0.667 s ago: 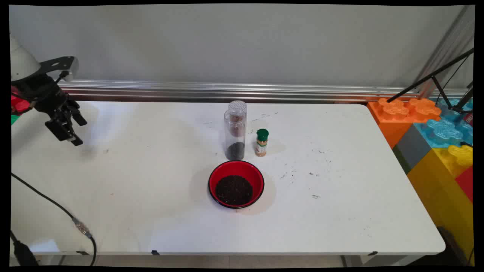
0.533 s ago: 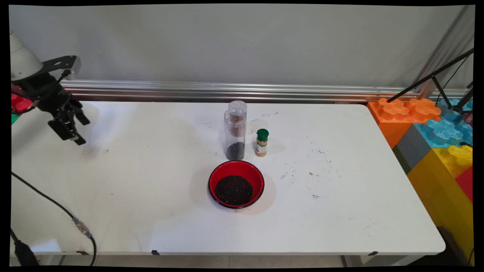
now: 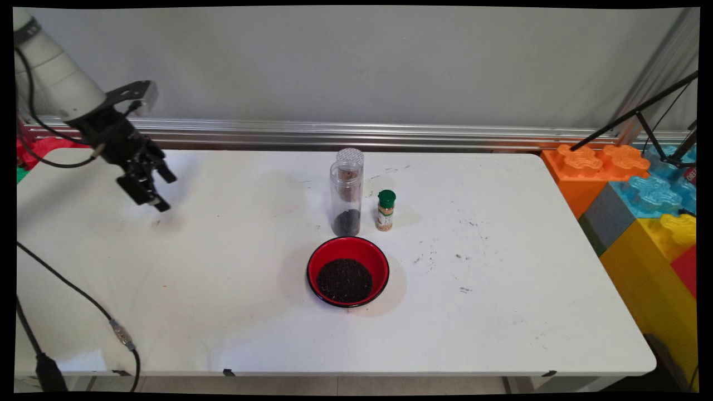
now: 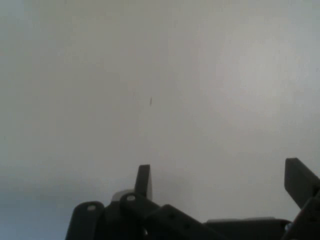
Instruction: Pick up the black seasoning powder from the table
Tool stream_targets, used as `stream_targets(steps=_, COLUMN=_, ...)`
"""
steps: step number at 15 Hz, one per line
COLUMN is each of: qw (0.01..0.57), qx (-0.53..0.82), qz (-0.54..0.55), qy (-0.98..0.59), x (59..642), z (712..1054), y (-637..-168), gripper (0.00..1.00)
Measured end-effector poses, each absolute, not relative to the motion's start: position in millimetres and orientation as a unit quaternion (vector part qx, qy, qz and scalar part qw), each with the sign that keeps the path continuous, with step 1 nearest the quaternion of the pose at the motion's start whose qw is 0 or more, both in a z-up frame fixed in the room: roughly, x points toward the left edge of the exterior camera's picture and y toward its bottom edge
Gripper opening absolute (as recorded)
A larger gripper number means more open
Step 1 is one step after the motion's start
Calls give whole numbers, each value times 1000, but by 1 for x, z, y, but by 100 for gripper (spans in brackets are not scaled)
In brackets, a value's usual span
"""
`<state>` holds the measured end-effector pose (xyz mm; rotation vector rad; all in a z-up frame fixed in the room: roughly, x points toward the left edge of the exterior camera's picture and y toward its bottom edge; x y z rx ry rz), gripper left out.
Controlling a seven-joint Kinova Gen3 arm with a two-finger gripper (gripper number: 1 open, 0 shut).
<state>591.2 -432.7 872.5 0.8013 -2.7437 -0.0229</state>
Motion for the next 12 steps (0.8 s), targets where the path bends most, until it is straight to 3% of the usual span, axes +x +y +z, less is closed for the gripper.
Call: stream_targets(steps=12, qw=230, qx=191, qz=14, qy=-954, x=529, z=855, y=-484, gripper=100)
